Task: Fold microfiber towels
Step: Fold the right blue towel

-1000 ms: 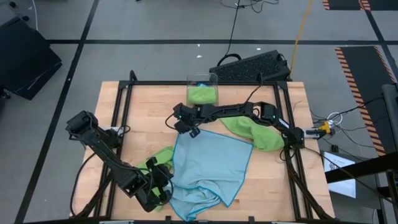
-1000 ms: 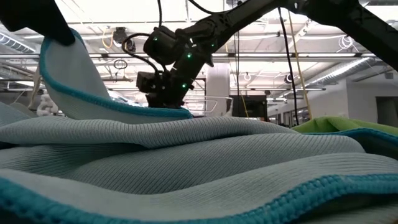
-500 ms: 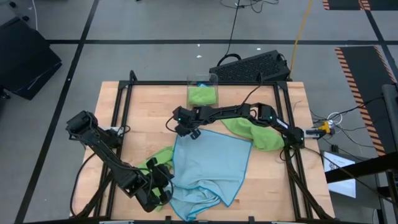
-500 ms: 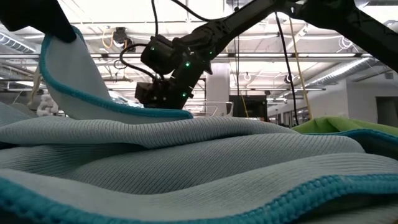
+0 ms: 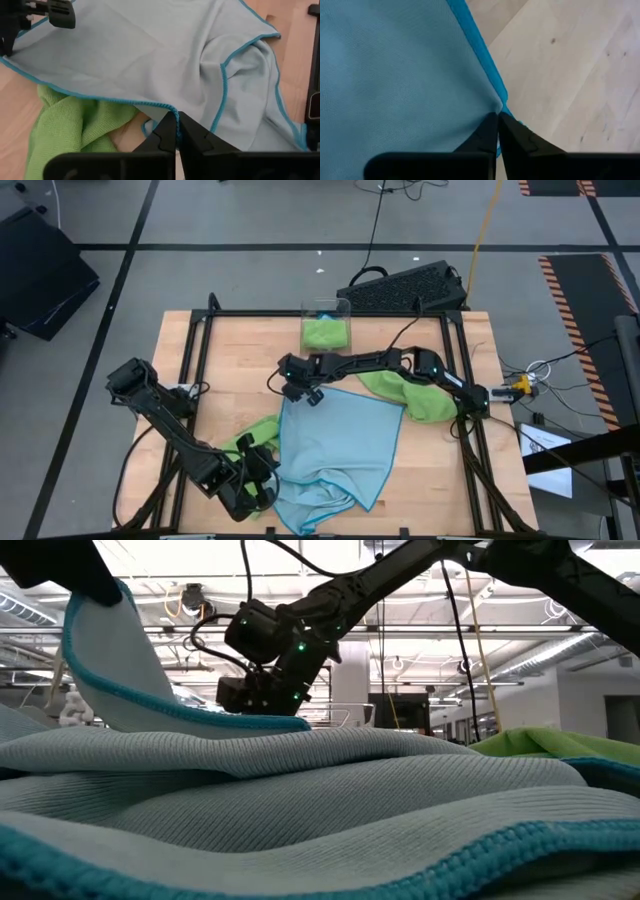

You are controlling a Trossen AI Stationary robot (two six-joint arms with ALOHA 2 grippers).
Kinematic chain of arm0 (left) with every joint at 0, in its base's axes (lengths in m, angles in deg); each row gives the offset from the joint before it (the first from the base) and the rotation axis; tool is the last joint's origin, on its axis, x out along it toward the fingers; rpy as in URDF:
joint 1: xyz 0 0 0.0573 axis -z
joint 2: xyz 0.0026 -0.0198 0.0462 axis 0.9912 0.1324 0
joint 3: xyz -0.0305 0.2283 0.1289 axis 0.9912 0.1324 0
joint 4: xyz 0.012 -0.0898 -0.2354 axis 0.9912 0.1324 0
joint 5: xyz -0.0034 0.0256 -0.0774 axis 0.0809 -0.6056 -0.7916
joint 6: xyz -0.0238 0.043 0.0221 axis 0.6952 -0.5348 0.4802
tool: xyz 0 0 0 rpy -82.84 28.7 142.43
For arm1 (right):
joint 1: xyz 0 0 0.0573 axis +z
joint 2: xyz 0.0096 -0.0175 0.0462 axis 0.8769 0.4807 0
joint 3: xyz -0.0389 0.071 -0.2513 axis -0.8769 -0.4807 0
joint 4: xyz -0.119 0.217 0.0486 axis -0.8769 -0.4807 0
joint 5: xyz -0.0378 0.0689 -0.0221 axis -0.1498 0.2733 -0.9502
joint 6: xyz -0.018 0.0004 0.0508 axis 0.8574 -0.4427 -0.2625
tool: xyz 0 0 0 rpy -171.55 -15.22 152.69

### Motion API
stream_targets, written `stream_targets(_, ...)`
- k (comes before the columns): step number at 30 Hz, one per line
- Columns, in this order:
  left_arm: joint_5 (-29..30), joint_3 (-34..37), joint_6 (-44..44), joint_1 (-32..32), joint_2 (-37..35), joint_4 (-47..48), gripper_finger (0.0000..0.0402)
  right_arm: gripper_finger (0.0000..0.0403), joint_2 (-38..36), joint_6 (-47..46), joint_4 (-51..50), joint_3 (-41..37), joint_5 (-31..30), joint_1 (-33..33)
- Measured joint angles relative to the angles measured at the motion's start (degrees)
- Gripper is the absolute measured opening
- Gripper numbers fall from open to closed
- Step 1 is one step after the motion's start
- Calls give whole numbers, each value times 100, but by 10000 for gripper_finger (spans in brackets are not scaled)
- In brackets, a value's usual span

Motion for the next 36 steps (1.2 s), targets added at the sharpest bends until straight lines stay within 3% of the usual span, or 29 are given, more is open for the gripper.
stream_targets(7, -15, 0, 57, 1, 0, 606, 12, 2, -433, -188, -380, -15, -173, 144)
stream_targets(14, -91, 0, 219, -19, 1, 1354, 7, 1, -1114, -946, -1807, -12, -165, 345)
stream_targets(20, 183, 17, 12, -158, 4, 1303, 6, 1, -1640, -2120, -3148, -56, -154, 560)
stream_targets(25, 499, 116, -854, -333, 4, 33, 10, 0, -2197, -3401, -3202, -997, -4, 860)
stream_targets(31, 126, 744, -2259, -338, 4, -2095, 4, 0, -2906, -3932, -1455, -3019, -77, 1326)
stream_targets(36, -137, 1445, -2265, -388, 4, -3379, 11, 0, -3315, -3620, -448, -4255, -1087, 1450)
